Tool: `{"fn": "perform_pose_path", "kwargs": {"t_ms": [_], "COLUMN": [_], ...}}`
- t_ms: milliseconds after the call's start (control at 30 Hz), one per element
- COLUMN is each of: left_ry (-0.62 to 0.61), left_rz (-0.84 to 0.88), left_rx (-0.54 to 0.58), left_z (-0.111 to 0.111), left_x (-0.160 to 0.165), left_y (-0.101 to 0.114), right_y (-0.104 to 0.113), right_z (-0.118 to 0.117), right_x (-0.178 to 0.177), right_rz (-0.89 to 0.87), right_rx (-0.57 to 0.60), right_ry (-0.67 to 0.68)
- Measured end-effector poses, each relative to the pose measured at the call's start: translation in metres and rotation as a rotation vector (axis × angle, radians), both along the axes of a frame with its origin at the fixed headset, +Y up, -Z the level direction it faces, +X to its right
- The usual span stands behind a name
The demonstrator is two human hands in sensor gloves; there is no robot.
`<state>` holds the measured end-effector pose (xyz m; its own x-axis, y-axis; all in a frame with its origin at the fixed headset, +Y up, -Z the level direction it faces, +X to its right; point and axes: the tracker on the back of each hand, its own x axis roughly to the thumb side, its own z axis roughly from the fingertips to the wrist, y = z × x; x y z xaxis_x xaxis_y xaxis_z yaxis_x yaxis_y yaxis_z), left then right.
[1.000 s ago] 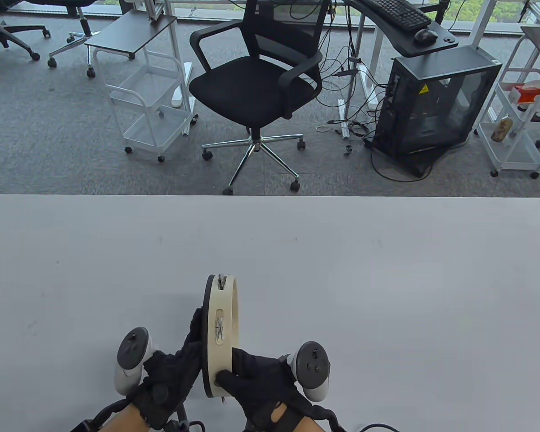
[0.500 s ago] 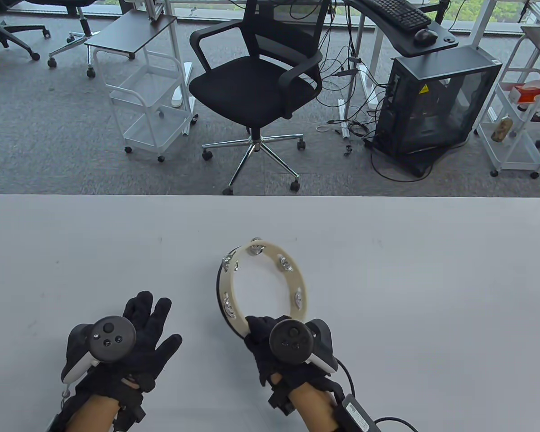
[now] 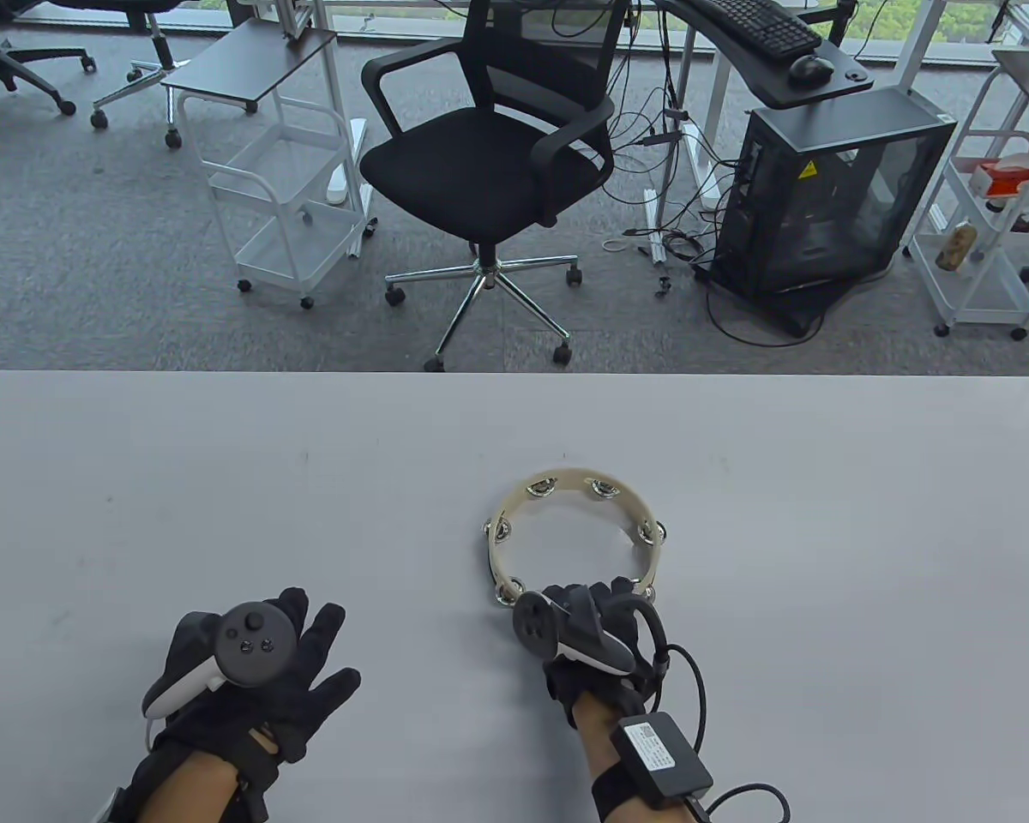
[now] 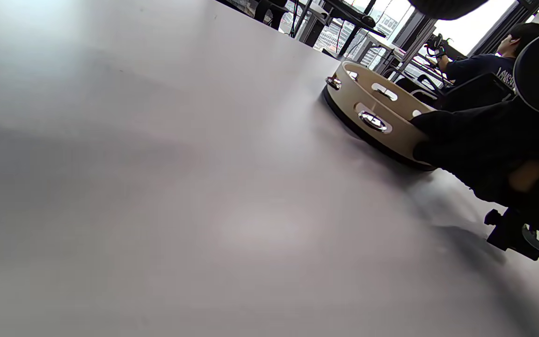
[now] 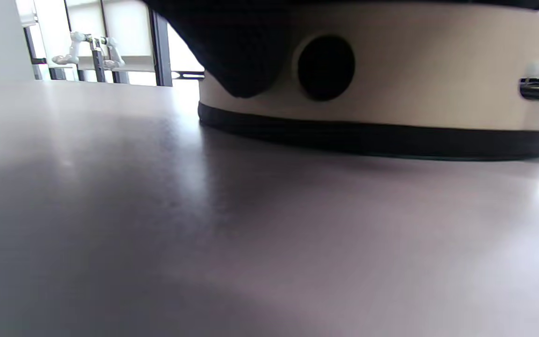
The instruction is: Shake a tambourine
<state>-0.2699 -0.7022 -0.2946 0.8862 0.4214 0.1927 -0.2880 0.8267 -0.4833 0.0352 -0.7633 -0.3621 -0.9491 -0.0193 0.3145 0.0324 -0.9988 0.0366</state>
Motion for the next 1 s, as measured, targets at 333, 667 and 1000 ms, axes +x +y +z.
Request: {"fn": "perform_pose_path", "kwargs": {"t_ms": [333, 667, 1000], "left_ry": [0.05, 0.166, 0.094], "left_rz": [0.017, 0.151, 0.143], "left_rx": [0.051, 0.426, 0.275], "left_z": [0.001, 0.008, 0.006], "left_x": [-0.007, -0.01, 0.003], "left_y": [0.008, 0.024, 0.008], "right_y": [0.054, 0.092, 0.083], "right_z": [0.031, 0.079, 0.076], "right_x": [0.001, 0.034, 0.04], "right_rz": [-0.245, -0.564, -0.599], "right_rx": [-0.157, 0.201, 0.128], "right_ry": [-0.045, -0.032, -0.052]}}
